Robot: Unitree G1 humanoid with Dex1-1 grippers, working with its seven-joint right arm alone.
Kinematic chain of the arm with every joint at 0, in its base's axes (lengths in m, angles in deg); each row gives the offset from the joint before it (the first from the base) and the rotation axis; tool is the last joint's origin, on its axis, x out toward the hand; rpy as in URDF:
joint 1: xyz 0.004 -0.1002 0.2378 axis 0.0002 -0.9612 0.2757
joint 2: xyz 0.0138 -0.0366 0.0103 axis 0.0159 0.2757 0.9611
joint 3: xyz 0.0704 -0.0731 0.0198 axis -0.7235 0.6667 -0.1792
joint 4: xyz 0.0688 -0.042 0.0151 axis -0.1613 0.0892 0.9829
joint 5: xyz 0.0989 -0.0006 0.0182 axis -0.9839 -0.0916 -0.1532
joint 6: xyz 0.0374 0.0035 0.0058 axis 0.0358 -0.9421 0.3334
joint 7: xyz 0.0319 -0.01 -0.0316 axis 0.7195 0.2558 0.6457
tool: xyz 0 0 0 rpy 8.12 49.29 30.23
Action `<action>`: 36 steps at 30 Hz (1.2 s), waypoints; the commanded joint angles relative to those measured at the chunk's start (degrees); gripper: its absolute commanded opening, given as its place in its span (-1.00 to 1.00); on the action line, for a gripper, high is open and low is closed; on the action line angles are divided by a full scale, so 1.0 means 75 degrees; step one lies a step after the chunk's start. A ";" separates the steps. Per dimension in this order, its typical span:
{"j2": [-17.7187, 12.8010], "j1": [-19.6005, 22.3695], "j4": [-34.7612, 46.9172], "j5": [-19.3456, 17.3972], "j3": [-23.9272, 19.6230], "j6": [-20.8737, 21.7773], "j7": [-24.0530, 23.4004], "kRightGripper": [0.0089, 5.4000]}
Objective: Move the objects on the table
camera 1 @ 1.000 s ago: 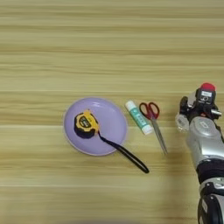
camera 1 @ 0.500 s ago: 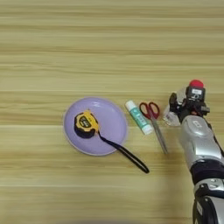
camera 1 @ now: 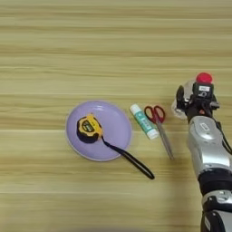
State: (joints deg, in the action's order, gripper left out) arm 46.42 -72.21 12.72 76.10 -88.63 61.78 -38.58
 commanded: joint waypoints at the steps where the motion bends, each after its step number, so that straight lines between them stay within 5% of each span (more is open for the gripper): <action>1: -0.0129 0.0467 0.0759 -0.0060 0.0147 0.0511 0.0294 0.21; 20: 0.0546 -0.0250 0.2197 -0.0483 0.1217 0.0770 0.2351 0.21; 36: 0.0754 -0.0584 0.2401 -0.0367 0.1913 0.0368 0.3012 0.21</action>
State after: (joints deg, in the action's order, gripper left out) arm 52.13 -80.55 26.74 73.93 -74.34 63.17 -15.90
